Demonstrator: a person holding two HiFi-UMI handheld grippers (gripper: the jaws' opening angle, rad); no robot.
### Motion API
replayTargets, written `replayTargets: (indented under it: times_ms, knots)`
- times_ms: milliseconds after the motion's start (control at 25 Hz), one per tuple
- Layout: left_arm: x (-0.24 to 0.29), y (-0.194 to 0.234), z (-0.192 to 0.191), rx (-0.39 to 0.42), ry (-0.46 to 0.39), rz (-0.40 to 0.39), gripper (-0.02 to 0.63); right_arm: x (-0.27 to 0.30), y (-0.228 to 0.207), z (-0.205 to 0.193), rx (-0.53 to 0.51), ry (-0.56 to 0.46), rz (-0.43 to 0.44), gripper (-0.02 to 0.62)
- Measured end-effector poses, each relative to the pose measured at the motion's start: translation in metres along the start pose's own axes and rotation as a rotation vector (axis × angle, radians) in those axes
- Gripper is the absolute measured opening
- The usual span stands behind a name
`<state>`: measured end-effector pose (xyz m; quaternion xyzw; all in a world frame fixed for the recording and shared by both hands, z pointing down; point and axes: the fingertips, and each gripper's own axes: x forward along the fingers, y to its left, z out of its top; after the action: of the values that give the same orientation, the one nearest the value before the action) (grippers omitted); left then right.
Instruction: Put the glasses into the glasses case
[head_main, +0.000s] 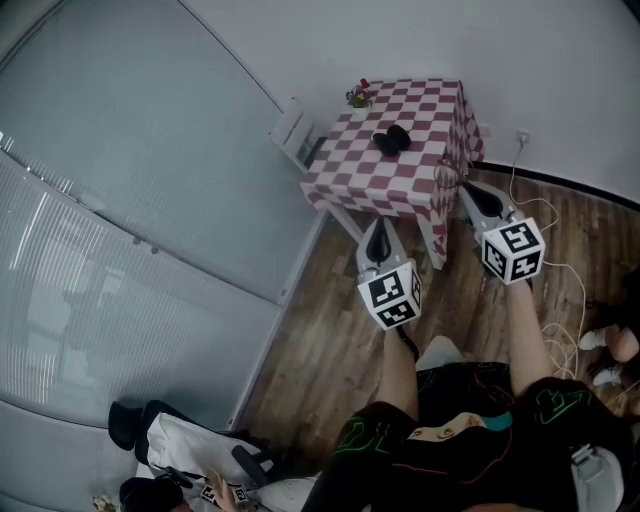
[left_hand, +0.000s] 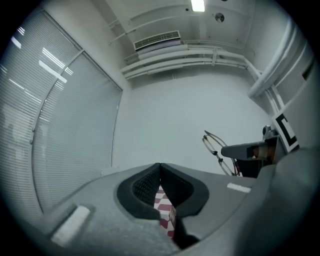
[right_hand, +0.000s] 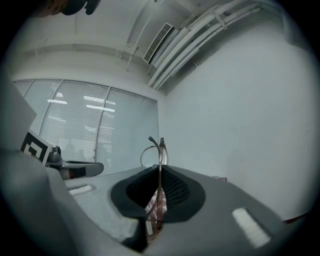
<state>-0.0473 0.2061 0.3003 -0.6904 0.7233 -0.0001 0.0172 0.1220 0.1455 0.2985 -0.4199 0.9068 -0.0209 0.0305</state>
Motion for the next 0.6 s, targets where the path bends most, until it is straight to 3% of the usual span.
replayTargets:
  times_ms: [280,600]
  knots:
    - [-0.004,-0.005,-0.015,-0.002,0.039,-0.006,0.006,-0.010,-0.006,-0.014,0.026,0.025,-0.013,0.018]
    - [0.023,-0.022,-0.030,0.006,0.061,-0.058,0.006,-0.009,-0.049,-0.028,0.072,0.029,-0.083,0.018]
